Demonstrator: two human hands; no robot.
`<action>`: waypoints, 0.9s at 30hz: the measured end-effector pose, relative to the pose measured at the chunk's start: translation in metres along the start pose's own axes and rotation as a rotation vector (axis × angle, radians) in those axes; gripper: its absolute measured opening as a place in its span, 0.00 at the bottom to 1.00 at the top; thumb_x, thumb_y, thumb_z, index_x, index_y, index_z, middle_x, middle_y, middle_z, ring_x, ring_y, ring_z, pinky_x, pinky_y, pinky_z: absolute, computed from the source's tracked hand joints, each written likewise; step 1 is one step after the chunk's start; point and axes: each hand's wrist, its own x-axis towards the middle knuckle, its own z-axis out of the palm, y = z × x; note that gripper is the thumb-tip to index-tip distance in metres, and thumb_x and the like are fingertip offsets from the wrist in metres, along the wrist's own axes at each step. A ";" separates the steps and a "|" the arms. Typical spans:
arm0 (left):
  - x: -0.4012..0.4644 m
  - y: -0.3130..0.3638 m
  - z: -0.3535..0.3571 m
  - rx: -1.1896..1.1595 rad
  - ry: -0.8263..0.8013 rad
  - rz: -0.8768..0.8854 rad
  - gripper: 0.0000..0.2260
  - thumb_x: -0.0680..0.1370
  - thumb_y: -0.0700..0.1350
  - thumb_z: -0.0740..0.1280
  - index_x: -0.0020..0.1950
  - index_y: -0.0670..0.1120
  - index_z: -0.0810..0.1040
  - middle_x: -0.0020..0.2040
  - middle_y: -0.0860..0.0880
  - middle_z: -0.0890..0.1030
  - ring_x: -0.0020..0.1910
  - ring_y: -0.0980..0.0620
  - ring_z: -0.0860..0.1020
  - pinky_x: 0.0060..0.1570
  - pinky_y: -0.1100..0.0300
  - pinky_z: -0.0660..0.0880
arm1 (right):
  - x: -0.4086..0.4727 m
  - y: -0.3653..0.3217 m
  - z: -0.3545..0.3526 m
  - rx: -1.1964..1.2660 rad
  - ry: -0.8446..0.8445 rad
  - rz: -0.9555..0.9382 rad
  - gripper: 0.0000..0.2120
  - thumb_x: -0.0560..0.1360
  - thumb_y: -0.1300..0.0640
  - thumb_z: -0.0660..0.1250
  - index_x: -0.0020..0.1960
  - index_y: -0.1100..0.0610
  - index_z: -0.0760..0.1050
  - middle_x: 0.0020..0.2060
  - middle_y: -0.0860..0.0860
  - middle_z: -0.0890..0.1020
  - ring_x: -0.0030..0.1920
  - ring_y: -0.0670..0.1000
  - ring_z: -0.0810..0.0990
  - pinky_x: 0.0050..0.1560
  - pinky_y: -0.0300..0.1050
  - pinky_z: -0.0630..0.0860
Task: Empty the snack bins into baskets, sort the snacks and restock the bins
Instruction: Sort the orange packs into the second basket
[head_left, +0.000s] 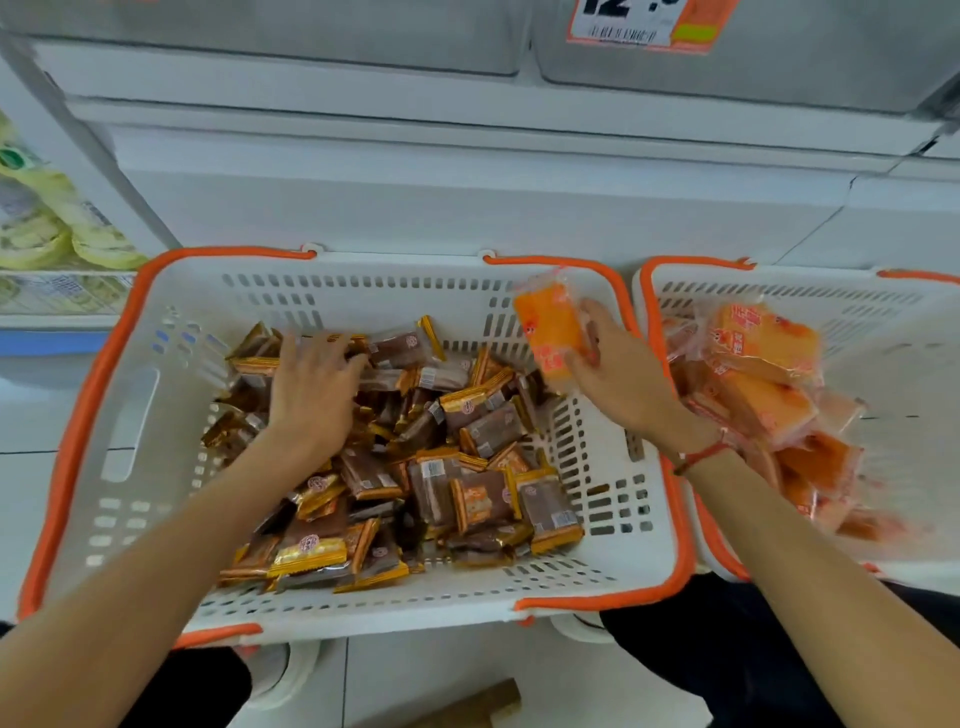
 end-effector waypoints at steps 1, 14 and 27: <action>0.000 0.012 -0.004 -0.070 0.034 0.069 0.26 0.77 0.52 0.67 0.75 0.52 0.65 0.75 0.48 0.64 0.76 0.45 0.57 0.74 0.43 0.49 | -0.003 0.005 -0.003 -0.076 0.099 -0.057 0.23 0.79 0.57 0.63 0.72 0.57 0.63 0.36 0.44 0.72 0.39 0.48 0.72 0.41 0.44 0.68; 0.001 0.091 0.040 -0.191 -0.061 0.378 0.29 0.78 0.48 0.68 0.76 0.57 0.59 0.68 0.46 0.70 0.66 0.46 0.69 0.63 0.51 0.70 | -0.019 0.051 0.001 -0.232 0.136 0.016 0.23 0.79 0.51 0.64 0.70 0.60 0.66 0.65 0.59 0.70 0.68 0.59 0.66 0.69 0.60 0.64; 0.003 0.037 0.005 -0.276 0.115 0.425 0.29 0.74 0.67 0.63 0.71 0.56 0.71 0.75 0.49 0.64 0.75 0.45 0.59 0.73 0.45 0.55 | -0.021 0.049 0.010 -0.538 0.199 -0.112 0.24 0.77 0.48 0.54 0.64 0.63 0.71 0.53 0.61 0.81 0.63 0.60 0.71 0.68 0.58 0.62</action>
